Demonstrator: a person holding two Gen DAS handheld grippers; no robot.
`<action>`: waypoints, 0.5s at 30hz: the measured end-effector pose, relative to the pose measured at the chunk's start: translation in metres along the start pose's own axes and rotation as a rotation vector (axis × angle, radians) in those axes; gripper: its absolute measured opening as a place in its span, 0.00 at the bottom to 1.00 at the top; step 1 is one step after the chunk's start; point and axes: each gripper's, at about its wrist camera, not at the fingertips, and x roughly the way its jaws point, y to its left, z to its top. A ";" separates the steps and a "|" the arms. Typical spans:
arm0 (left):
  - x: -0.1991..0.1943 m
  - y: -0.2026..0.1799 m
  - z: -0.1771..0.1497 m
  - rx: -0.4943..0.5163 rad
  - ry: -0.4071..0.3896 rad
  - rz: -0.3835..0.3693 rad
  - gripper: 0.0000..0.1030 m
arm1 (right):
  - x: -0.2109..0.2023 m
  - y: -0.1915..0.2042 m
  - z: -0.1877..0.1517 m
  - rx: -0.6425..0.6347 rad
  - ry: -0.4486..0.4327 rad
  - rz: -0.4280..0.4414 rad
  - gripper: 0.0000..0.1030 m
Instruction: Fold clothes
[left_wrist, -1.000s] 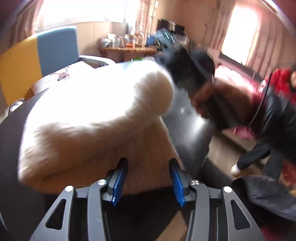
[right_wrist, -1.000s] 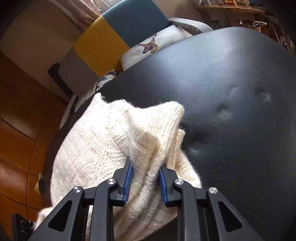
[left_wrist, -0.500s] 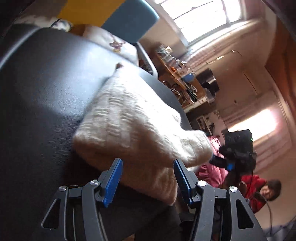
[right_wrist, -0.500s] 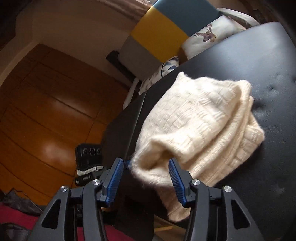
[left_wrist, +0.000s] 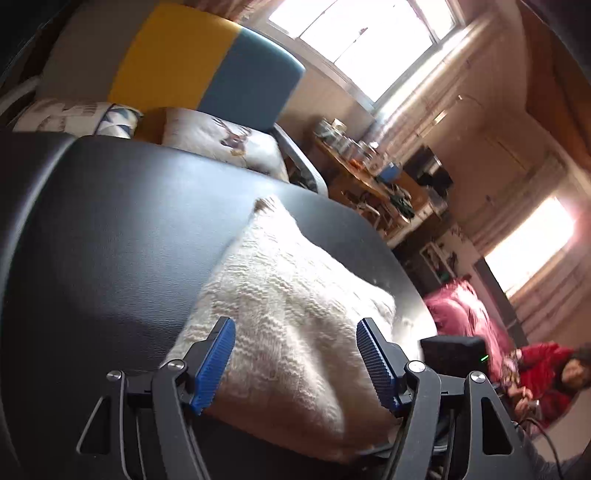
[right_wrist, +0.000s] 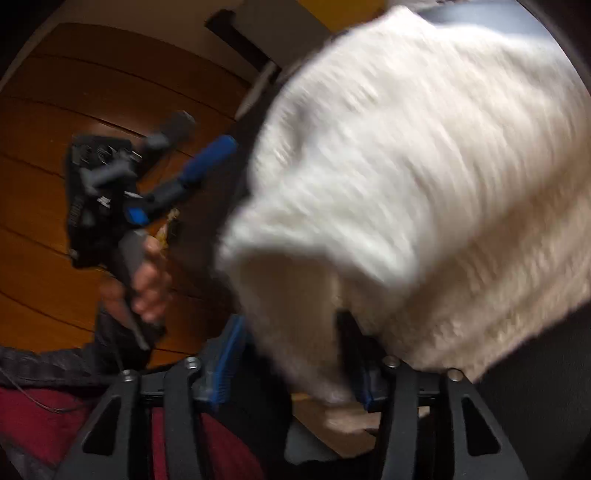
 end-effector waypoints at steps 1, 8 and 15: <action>0.005 -0.006 -0.001 0.028 0.013 -0.007 0.67 | -0.005 -0.007 -0.006 0.010 -0.044 0.031 0.29; 0.020 -0.050 -0.014 0.158 0.124 -0.119 0.69 | -0.051 -0.015 -0.035 0.123 -0.190 0.147 0.43; 0.038 -0.099 -0.031 0.306 0.212 -0.030 0.76 | -0.118 -0.054 -0.044 0.336 -0.530 0.187 0.66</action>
